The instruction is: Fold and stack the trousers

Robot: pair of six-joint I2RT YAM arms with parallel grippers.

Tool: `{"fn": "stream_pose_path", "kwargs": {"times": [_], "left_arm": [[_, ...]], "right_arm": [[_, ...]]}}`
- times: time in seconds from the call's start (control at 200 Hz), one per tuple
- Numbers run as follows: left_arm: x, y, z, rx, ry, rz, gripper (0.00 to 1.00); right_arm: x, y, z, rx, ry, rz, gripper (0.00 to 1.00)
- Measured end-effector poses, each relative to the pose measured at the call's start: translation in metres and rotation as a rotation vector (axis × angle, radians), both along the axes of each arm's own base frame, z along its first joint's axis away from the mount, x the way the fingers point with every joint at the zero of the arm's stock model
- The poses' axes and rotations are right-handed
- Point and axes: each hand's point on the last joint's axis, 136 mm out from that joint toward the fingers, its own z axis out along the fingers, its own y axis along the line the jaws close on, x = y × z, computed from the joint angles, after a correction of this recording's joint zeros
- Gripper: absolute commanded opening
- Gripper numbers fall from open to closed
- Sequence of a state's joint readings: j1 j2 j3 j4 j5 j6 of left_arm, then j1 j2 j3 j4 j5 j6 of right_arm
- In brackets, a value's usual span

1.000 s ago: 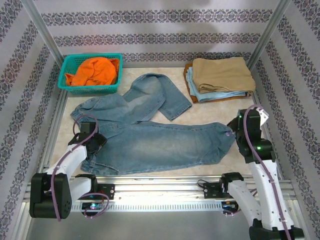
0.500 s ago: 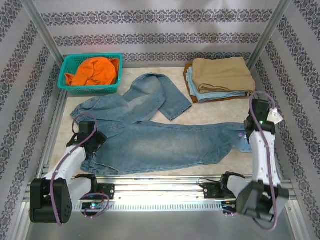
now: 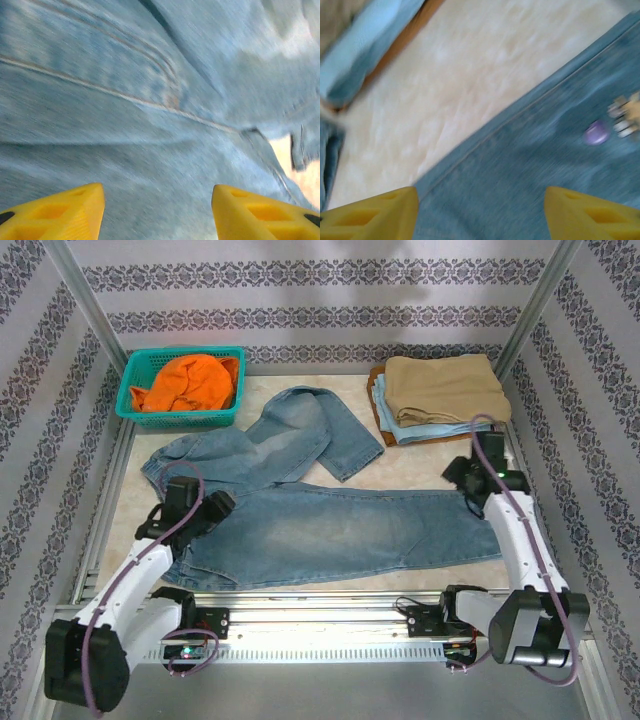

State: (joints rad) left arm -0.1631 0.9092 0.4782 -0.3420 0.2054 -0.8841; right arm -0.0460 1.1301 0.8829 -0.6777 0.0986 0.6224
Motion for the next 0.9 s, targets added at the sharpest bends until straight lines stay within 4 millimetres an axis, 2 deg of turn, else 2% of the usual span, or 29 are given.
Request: {"fn": "stream_pose_path", "kwargs": {"times": [0.055, 0.105, 0.195, 0.25, 0.32, 0.47, 0.56, 0.694, 0.899], "left_arm": [[-0.004, -0.016, -0.003, -0.016, 0.003, -0.037, 0.59], [-0.010, -0.022, -0.012, -0.028, 0.019, -0.040, 0.59], [-0.023, -0.015, -0.039, -0.017, 0.089, 0.009, 0.59], [-0.031, -0.007, -0.053, 0.013, 0.133, 0.043, 0.62], [-0.035, 0.004, -0.059, 0.053, 0.158, 0.089, 0.69], [-0.040, 0.036, -0.055, 0.176, 0.218, 0.233, 0.75], [-0.045, 0.060, -0.056, 0.210, 0.266, 0.341, 0.75], [-0.050, 0.093, -0.060, 0.167, 0.313, 0.498, 0.73], [-0.053, 0.120, -0.070, 0.159, 0.400, 0.581, 0.73]], "right_arm": [[-0.002, 0.028, -0.014, 0.018, 0.029, 0.088, 0.66], [-0.004, 0.056, -0.024, 0.028, 0.051, 0.171, 0.66], [-0.007, 0.098, -0.038, 0.038, 0.082, 0.289, 0.65], [-0.006, 0.111, -0.044, 0.039, 0.091, 0.324, 0.65], [-0.004, 0.117, -0.049, 0.041, 0.099, 0.333, 0.66], [0.002, 0.118, -0.050, 0.049, 0.084, 0.322, 0.68], [0.004, 0.118, -0.048, 0.050, 0.074, 0.321, 0.69], [0.011, 0.123, -0.042, 0.063, 0.060, 0.329, 0.68], [0.042, 0.144, -0.041, 0.093, 0.058, 0.358, 0.68]]}}
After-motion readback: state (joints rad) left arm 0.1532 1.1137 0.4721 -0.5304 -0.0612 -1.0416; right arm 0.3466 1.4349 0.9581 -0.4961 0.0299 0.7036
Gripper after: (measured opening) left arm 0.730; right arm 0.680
